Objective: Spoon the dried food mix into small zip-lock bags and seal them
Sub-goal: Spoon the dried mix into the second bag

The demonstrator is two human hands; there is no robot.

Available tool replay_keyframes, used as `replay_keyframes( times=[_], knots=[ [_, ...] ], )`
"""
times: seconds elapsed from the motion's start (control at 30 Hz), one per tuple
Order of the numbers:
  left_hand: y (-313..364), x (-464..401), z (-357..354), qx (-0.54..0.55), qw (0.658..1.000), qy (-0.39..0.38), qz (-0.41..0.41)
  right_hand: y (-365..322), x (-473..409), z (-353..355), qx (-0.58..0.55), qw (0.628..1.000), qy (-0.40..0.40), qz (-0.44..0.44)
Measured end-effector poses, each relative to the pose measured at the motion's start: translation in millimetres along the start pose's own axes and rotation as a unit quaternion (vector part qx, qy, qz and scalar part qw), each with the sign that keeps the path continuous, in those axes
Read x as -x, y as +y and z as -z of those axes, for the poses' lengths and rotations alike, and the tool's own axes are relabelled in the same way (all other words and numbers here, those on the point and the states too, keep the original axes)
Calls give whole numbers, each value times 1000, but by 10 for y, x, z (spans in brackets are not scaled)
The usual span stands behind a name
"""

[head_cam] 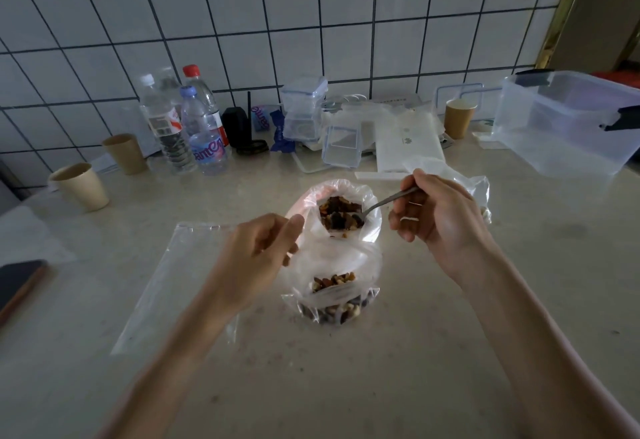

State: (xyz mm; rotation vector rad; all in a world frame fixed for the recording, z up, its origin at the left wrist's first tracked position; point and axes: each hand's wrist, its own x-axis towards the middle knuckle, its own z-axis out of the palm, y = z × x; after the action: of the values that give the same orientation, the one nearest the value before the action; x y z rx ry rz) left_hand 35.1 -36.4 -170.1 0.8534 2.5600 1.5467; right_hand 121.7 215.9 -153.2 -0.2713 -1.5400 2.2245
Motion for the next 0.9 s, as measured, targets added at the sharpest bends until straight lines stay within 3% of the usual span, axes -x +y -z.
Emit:
replay_keyframes(
  times=[0.1, 0.2, 0.3, 0.47, 0.57, 0.9],
  knots=[
    [31, 178, -50, -15, 998, -47, 25, -15, 37, 10, 33, 999, -26, -22],
    [13, 174, -115, -31, 999, -20, 30, 13, 106, 41, 77, 996, -49, -22],
    [-8, 80, -163, 1, 998, 17, 55, 22, 212, 48, 140, 985, -88, 45],
    [-73, -25, -204, 3, 998, 35, 61, -75, 399, -15, 332, 905, -146, 223],
    [-161, -30, -209, 3, 997, 52, 62, -110, 441, -24, 379, 873, -164, 260],
    [-346, 20, -281, 91, 993, 62, 46, -94, 271, -57, 184, 972, -83, 118]
  ],
)
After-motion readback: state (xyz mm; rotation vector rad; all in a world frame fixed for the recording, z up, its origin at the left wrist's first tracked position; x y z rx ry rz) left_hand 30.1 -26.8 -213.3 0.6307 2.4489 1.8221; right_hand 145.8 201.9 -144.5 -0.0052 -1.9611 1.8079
